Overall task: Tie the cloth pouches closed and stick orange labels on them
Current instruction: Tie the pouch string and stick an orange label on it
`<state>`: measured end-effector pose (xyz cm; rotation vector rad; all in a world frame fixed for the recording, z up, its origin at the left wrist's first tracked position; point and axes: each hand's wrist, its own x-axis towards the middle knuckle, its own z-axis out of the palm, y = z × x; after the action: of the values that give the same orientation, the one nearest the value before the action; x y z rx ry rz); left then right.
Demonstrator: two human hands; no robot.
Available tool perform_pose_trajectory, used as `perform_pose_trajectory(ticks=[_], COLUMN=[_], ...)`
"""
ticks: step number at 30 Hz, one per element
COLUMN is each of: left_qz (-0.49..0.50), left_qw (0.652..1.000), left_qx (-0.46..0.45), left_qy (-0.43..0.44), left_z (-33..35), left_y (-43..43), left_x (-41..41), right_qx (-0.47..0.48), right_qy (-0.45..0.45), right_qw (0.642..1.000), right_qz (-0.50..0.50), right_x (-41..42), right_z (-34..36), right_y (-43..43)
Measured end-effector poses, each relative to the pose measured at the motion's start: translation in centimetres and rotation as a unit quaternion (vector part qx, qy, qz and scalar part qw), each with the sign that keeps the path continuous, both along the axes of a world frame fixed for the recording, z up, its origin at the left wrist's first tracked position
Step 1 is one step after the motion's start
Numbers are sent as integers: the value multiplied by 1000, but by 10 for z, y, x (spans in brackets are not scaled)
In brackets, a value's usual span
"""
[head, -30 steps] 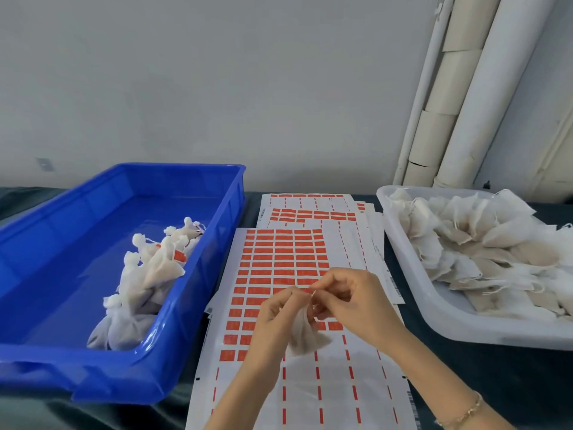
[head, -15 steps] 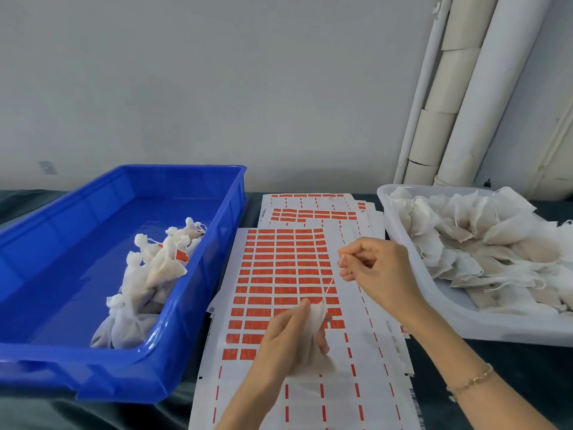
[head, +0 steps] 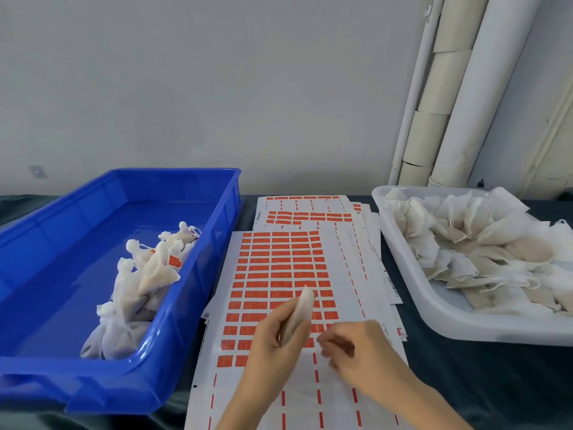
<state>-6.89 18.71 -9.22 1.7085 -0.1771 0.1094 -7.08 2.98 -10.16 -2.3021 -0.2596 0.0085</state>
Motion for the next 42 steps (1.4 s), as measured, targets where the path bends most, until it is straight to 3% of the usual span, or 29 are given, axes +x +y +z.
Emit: perform_pose_trajectory(ticks=[2,4,7,9,12,16,22,28,31,36,42], left_qz=[6,4,31,30,-2,29,-4,83,104,93,99], left_qw=[989,972,965,972,998,988,991,982,978,974,963], left_qx=[124,184,189,138,-4,-116,-103,-105,-119,-163,-202], left_qy=[-86,-143,-181,-186,-66,93,85,132,133,130,149], left_z=[-7,-11,-11,-9,1,-1,-5,-25,-31,-39,-39], left_y=[-1,-2,-3,-5,-10,-16,-17,-22,-21,-15,-12], left_x=[2,7,12,12,8,8,8,15,17,17,15], right_qx=[27,50,101,147,202,204,245,285,240,84,54], right_qy=[-2,-20,-26,-30,-60,-12,-5,35,9,-137,-185], right_qw=[999,998,994,988,976,974,965,949,964,983,977], right_qz=[30,36,38,36,-49,-101,-98,-133,-115,-91,-89], right_x=[-5,-7,-8,-10,-6,11,16,21,22,15,15], right_z=[8,17,24,29,29,20,13,-4,-8,-11,-20], right_y=[4,6,6,7,6,5,9,10,9,15,25])
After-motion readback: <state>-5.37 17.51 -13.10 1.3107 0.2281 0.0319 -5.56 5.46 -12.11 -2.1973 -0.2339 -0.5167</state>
